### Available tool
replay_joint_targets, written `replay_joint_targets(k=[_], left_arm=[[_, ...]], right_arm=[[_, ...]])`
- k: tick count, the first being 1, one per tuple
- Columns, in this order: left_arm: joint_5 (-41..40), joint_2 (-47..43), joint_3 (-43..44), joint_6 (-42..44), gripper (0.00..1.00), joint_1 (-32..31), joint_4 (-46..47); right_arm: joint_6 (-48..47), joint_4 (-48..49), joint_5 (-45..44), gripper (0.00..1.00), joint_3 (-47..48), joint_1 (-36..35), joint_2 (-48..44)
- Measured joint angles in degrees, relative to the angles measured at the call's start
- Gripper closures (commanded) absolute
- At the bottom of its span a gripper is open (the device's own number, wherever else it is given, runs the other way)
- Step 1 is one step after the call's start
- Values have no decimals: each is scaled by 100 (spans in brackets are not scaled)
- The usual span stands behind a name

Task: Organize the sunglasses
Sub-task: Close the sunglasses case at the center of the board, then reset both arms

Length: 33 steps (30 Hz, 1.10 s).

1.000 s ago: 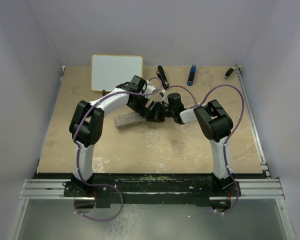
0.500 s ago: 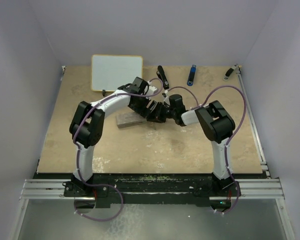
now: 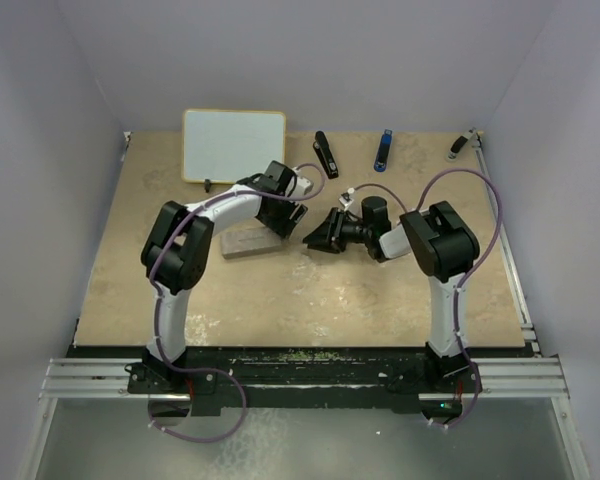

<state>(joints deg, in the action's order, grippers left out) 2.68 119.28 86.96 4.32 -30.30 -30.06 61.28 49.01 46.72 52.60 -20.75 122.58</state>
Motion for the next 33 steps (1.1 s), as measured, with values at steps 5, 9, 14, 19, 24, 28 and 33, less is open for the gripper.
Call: replay_joint_targets(k=[5, 9, 14, 19, 24, 28, 33], left_arm=[[-138, 28, -24, 44, 22, 92, 46], [-114, -4, -26, 120, 14, 92, 22], [-35, -136, 20, 232, 5, 87, -431], [-79, -850, 313, 385, 2, 66, -831], [-728, -2127, 774, 678, 2, 52, -813], [-1447, -3322, 671, 911, 2, 55, -748], [-1816, -4634, -144, 1027, 2, 66, -887]], right_arm=[[76, 114, 295, 52, -133, 127, -52], [-13, -98, 343, 51, -247, 175, -223], [-756, -1462, -173, 44, -164, 186, -859], [-1652, -3283, -1200, 23, 216, 203, -2100], [-2208, -4465, -2214, 12, 568, 203, -3644], [-2516, -5222, -2968, 3, 748, 203, -4859], [-2804, -6070, -3554, 1, 820, 205, -6098]])
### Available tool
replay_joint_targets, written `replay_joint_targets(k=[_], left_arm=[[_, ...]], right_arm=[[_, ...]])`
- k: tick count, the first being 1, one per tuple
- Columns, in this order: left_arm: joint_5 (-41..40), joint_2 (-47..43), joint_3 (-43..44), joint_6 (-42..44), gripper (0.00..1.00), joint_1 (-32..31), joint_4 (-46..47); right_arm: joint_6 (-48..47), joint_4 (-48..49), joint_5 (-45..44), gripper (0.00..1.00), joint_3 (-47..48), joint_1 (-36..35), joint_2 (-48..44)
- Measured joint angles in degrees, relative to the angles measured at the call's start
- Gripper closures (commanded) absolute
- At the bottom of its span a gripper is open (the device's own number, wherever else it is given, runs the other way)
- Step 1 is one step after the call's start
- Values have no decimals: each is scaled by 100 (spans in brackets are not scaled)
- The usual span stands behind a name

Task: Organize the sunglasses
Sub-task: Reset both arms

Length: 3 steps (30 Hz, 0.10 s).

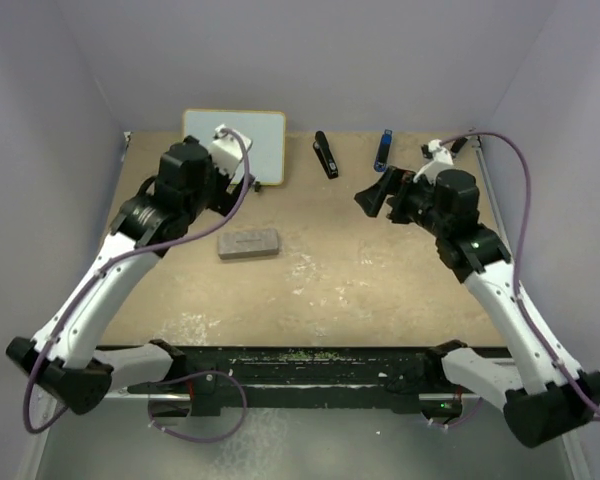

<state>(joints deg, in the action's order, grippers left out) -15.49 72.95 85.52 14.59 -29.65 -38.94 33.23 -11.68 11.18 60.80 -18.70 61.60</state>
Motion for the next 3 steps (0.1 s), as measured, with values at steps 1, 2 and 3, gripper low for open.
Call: replay_joint_targets(k=[1, 2, 3], left_arm=[[-28, -339, -356, 4, 2, 0, -33], [-42, -619, -643, 4, 2, 0, -118], [-46, -835, -848, 7, 2, 0, -227]], right_arm=[[-48, -166, -87, 1, 0, 2, -216], [-101, -352, -214, 2, -2, 0, -483], [-131, -459, -308, 2, -2, 0, -664]])
